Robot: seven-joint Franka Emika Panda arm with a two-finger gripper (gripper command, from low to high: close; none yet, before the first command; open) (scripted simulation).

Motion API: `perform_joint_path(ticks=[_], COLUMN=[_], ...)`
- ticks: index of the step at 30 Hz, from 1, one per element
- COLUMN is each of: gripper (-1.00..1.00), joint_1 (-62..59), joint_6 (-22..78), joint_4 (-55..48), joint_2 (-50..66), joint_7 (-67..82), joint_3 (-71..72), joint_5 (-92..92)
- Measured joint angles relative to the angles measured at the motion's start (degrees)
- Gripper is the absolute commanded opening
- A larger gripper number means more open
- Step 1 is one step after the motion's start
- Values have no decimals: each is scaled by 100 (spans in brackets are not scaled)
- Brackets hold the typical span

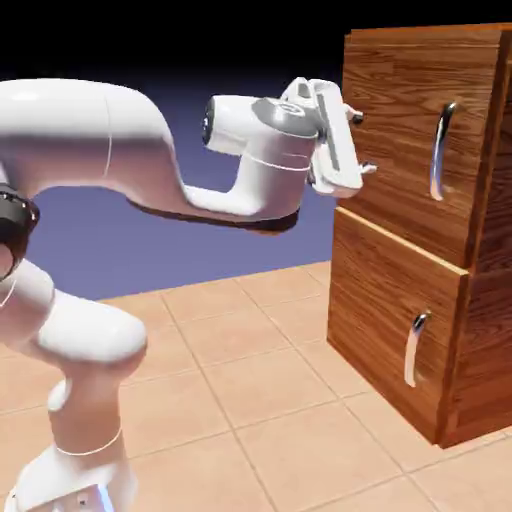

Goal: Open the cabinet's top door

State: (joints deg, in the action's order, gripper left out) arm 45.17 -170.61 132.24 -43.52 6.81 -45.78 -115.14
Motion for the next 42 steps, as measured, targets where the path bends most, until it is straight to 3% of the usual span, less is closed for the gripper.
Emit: perform_joint_path(ticks=[14, 21, 22, 32, 42], gripper=[0, 0, -100, -100, -100], joint_1=[1348, 2452, 2572, 1766, -247], joint_6=[103, 162, 169, -9, 115], joint_4=[-871, -1648, -1732, -1739, -1219], joint_2=[-329, -69, -37, 809, 1474], joint_7=[1493, 1542, 1539, -457, -1829], joint_3=[-1387, -2199, -2285, -1730, -76], joint_5=[-3488, -3753, -3763, -4862, -5087])
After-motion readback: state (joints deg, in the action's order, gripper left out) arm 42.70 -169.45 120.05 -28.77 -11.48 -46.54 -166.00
